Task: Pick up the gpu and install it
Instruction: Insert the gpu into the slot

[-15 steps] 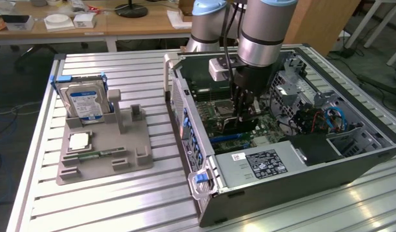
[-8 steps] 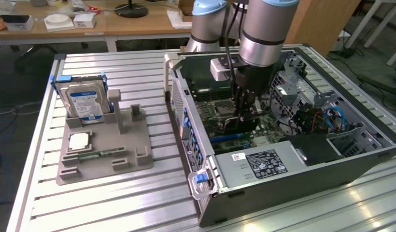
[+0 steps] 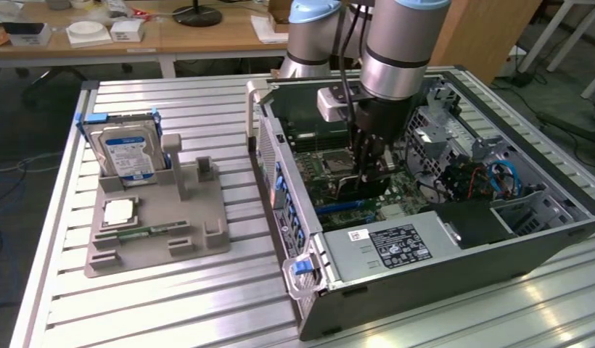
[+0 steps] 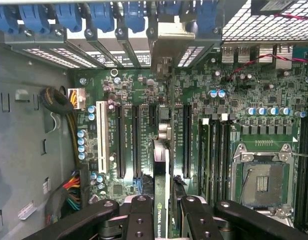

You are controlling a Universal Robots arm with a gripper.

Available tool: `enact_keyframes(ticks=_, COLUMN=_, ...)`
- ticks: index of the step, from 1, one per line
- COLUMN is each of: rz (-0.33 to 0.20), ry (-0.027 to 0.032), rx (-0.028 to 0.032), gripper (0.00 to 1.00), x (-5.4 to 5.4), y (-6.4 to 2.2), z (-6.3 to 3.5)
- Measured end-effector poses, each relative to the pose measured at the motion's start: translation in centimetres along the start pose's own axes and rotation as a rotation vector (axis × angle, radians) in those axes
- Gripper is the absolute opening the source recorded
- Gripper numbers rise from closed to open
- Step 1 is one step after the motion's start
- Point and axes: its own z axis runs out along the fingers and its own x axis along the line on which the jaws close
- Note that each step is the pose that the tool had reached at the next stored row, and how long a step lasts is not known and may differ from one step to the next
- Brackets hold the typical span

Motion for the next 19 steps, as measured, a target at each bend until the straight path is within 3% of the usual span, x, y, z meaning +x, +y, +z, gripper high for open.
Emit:
enact_keyframes(ticks=2, rz=-0.003, ry=-0.0029, rx=0.0001, gripper=0.25, x=0.00, y=-0.07, z=0.00)
enact_keyframes(ticks=3, rz=-0.004, ry=-0.0077, rx=0.0000, gripper=0.25, x=0.00, y=-0.07, z=0.01)
enact_keyframes(ticks=4, rz=-0.004, ry=-0.0144, rx=-0.0003, gripper=0.25, x=0.00, y=-0.07, z=0.01)
enact_keyframes(ticks=6, rz=-0.003, ry=-0.0331, rx=-0.0007, gripper=0.25, x=0.00, y=-0.07, z=0.03)
enact_keyframes(ticks=7, rz=-0.003, ry=-0.0385, rx=-0.0009, gripper=0.25, x=-0.01, y=-0.07, z=0.03)
enact_keyframes(ticks=14, rz=-0.003, ry=-0.0386, rx=-0.0009, gripper=0.25, x=0.17, y=-0.07, z=0.06)
enact_keyframes(ticks=19, rz=-0.003, ry=-0.0333, rx=-0.0007, gripper=0.25, x=0.17, y=-0.07, z=0.21)
